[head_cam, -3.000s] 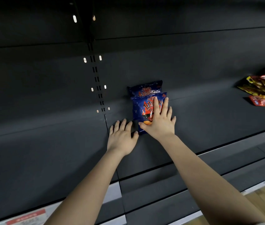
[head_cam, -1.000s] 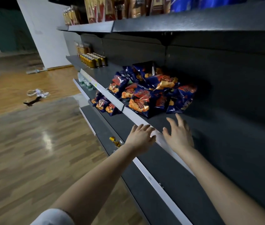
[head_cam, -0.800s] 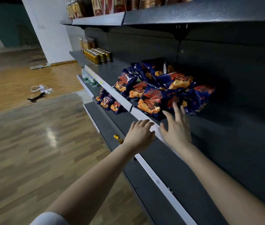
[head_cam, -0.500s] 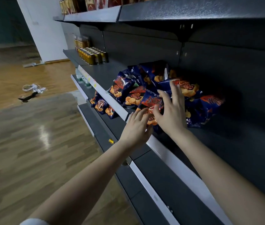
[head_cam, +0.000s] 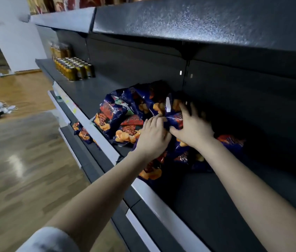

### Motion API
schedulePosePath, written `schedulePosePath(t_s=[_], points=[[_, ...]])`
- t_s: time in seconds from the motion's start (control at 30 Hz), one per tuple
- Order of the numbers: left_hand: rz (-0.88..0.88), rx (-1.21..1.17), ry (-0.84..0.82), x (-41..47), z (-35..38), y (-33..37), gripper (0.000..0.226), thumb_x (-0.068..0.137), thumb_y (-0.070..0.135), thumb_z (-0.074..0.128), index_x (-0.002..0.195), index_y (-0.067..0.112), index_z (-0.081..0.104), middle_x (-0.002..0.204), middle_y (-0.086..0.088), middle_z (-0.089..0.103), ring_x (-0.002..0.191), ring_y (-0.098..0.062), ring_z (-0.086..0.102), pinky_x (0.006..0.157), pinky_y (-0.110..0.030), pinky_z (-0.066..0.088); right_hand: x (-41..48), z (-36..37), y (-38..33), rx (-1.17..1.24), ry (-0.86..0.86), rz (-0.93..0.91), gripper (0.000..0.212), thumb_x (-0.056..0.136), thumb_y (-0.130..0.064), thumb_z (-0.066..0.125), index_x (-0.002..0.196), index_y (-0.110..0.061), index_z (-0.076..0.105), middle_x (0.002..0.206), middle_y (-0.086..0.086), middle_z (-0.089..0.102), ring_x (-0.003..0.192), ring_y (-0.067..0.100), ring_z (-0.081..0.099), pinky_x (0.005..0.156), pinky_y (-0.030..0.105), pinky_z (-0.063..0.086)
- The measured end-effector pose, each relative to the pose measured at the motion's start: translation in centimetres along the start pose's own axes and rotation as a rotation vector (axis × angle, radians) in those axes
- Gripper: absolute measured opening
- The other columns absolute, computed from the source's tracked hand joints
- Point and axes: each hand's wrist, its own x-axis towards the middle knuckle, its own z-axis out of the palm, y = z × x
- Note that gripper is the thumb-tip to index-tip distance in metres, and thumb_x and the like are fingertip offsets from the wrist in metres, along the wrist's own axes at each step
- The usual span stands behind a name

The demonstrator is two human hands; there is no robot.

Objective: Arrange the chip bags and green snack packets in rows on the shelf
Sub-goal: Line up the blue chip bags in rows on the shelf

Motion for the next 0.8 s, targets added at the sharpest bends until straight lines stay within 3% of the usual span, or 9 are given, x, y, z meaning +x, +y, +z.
schedulePosePath(t_s=[0.17, 0.33, 0.57, 0.8], points=[[0.054, -0.115, 0.078, 0.7, 1.9, -1.2, 0.051, 0.084, 0.024, 0.029, 0.126, -0.002, 0.044, 0.138, -0.019, 0.045, 0.136, -0.027, 0.034, 0.115, -0.033, 0.022, -0.4, 2.3, 0.3, 0.011, 0.01, 0.109, 0.091, 0.081, -0.068, 0.05, 0.151, -0.031, 0.005, 0.158, 0.011, 0.011, 0.136, 0.046, 0.023, 0.101, 0.055, 0.034], [-0.023, -0.197, 0.046, 1.3, 2.7, -2.1, 0.058, 0.086, 0.015, 0.05, 0.139, 0.0, 0.032, 0.145, -0.014, 0.037, 0.14, -0.028, 0.025, 0.118, -0.035, 0.016, -0.8, 2.9, 0.7, 0.057, -0.018, 0.211, 0.099, 0.076, -0.074, 0.053, 0.151, -0.034, 0.001, 0.159, 0.012, 0.006, 0.133, 0.049, 0.028, 0.103, 0.049, 0.035], [0.023, -0.147, -0.05, 1.2, 3.2, -2.7, 0.065, 0.09, 0.026, 0.045, 0.147, 0.006, 0.02, 0.152, -0.007, 0.031, 0.145, -0.023, 0.012, 0.119, -0.039, 0.006, -3.7, 4.0, 0.1, 0.181, 0.033, 0.432, 0.09, 0.079, -0.061, 0.06, 0.15, -0.035, 0.01, 0.157, 0.008, 0.011, 0.134, 0.045, 0.027, 0.1, 0.045, 0.038], [0.032, -0.169, -0.033, 1.2, 3.6, -2.9, 0.053, 0.091, 0.026, 0.044, 0.14, 0.008, 0.035, 0.144, -0.008, 0.043, 0.144, -0.026, 0.018, 0.117, -0.042, 0.01, -8.9, 5.5, -0.6, 0.228, 0.128, 0.611, 0.085, 0.082, -0.052, 0.061, 0.149, -0.039, 0.011, 0.159, 0.001, 0.006, 0.135, 0.041, 0.028, 0.095, 0.043, 0.041]])
